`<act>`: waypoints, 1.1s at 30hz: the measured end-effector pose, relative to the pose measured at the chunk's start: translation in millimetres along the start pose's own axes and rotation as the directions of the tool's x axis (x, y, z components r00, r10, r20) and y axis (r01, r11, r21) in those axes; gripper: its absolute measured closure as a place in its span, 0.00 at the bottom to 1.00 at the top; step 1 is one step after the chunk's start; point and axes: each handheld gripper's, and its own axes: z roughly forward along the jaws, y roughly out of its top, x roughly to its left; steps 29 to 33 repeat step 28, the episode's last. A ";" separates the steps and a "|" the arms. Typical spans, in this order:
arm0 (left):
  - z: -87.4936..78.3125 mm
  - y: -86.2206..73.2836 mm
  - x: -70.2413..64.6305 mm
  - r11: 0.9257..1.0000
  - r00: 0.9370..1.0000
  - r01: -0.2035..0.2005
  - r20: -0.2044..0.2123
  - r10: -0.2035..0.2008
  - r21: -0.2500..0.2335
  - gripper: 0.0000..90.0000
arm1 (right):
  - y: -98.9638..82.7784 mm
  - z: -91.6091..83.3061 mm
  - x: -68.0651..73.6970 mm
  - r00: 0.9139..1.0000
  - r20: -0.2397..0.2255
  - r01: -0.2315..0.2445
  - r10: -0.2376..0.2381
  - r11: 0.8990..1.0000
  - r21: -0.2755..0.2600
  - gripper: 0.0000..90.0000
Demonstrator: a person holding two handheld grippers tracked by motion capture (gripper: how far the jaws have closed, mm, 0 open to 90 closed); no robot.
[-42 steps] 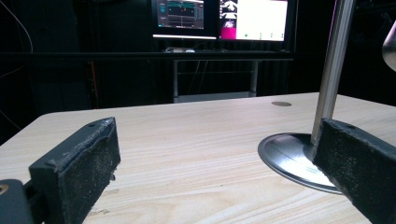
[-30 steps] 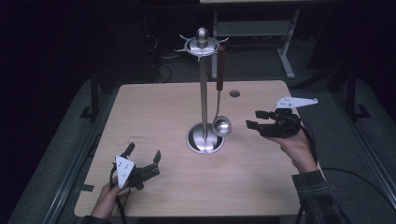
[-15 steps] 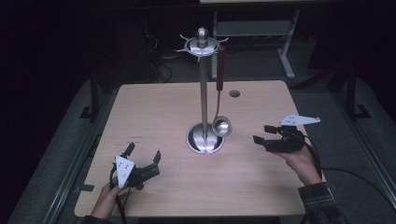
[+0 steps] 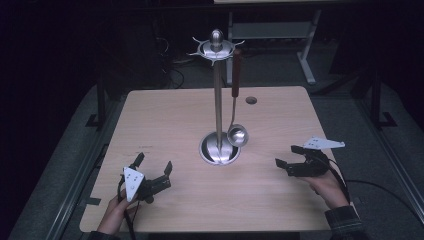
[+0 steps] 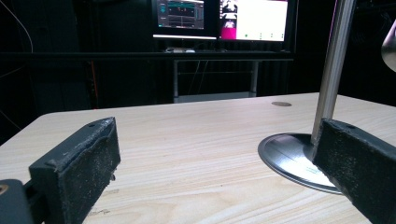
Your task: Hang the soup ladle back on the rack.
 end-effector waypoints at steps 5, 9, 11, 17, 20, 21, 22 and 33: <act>0.0 0.0 0.0 1.000 1.000 0.000 0.000 0.000 0.000 0.00 | -11.3 -0.1 2.7 1.000 0.024 0.009 -0.009 1.000 0.018 0.14; 0.1 -0.1 0.1 1.000 1.000 -0.001 0.000 0.001 -0.001 0.00 | -20.3 -3.8 3.4 0.999 0.040 0.000 -0.001 1.000 0.014 0.13; 0.1 -0.1 0.1 1.000 1.000 -0.001 0.000 0.001 -0.001 0.00 | -24.8 -5.6 3.4 0.999 0.053 -0.002 0.001 1.000 0.016 0.13; 0.1 -0.1 0.0 1.000 1.000 -0.001 0.001 0.001 -0.002 0.00 | -40.2 -11.3 4.0 0.997 0.082 -0.015 0.013 1.000 0.018 0.14; 0.1 -0.1 0.0 1.000 1.000 -0.001 0.000 0.001 -0.001 0.00 | -45.5 -11.7 3.9 0.996 0.091 -0.010 0.006 0.999 0.036 0.14; 0.2 -0.1 0.0 1.000 1.000 -0.001 0.001 0.001 -0.002 0.00 | -46.1 -11.7 3.8 0.996 0.093 -0.008 0.004 0.999 0.037 0.14; 0.2 -0.1 0.0 1.000 1.000 -0.001 0.001 0.001 -0.002 0.00 | -46.3 -11.9 3.7 0.996 0.094 -0.006 0.002 0.999 0.037 0.14; 0.3 -0.1 -0.1 1.000 1.000 -0.006 0.001 0.006 -0.002 0.00 | -45.5 -12.2 3.5 0.995 0.098 -0.006 0.003 1.000 0.028 0.14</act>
